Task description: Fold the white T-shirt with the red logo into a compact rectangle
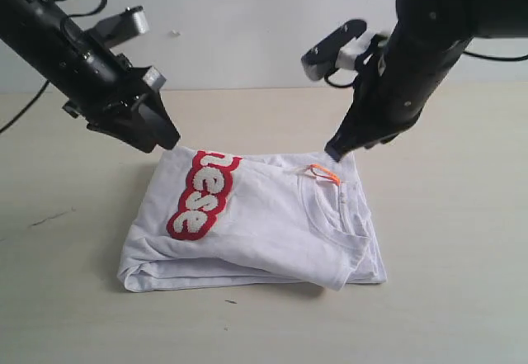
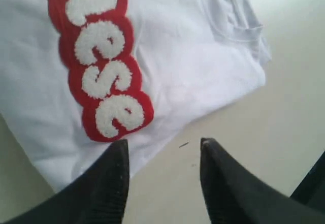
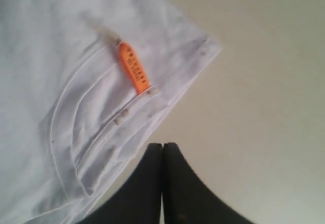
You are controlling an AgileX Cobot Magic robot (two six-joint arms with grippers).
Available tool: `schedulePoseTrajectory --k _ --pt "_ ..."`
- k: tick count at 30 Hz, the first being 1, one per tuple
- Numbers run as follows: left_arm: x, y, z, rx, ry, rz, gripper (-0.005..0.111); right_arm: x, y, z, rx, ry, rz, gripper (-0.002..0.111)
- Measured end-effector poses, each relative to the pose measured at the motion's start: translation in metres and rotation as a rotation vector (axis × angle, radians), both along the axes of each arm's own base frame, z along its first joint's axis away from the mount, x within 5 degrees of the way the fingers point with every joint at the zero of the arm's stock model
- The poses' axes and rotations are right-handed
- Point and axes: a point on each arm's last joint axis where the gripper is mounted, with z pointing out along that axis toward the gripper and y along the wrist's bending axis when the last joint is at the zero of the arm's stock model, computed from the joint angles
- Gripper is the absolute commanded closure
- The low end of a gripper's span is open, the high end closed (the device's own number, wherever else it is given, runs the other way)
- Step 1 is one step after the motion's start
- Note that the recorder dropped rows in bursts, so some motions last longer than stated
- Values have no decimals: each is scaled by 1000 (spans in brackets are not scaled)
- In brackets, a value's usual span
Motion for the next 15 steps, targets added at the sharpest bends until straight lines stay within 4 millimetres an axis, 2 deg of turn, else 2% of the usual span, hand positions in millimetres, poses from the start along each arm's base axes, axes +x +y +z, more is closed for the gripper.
schedulePoseTrajectory --k 3,7,10,15 --pt "-10 3 25 -18 -86 26 88 -8 -5 29 22 -90 -45 108" --pt "-29 10 57 -40 -217 74 107 -19 -9 58 73 -171 -93 108" --pt "-45 16 76 -38 -308 86 107 -29 -12 78 110 -229 -115 108" --pt "-70 26 94 -34 -431 122 107 -42 -16 101 155 -297 -140 108"
